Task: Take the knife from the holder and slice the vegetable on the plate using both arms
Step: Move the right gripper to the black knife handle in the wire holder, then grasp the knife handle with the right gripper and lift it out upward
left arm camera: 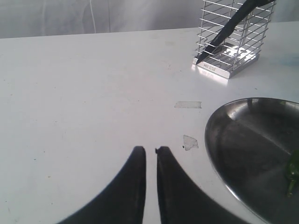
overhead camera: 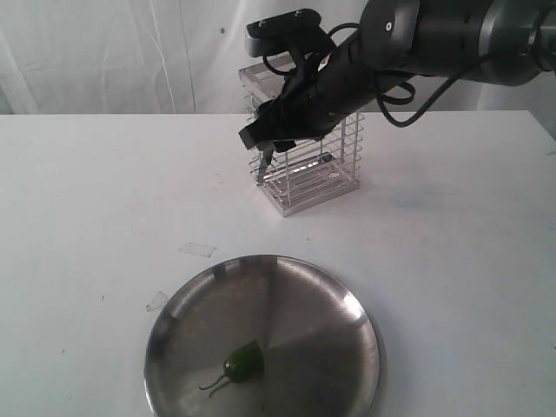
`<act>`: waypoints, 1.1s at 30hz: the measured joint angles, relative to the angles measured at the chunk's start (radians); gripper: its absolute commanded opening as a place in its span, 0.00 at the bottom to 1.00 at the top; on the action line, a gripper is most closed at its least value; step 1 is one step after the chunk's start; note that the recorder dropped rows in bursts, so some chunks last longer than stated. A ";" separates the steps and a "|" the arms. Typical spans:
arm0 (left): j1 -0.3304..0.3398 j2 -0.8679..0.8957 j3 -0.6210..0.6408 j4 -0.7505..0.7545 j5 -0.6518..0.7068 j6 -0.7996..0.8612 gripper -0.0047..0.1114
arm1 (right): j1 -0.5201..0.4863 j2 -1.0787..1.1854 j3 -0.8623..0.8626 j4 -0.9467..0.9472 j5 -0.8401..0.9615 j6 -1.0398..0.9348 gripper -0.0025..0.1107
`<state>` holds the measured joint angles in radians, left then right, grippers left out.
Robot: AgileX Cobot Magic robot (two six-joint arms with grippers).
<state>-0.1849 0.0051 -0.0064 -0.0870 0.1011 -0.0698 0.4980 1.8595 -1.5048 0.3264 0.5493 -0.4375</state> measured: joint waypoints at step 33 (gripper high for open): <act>0.000 0.000 0.000 0.000 0.000 0.000 0.18 | 0.000 -0.100 -0.037 -0.036 0.093 0.000 0.14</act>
<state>-0.1849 0.0051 -0.0064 -0.0870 0.1011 -0.0698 0.4980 1.7597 -1.5414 0.2902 0.6428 -0.4375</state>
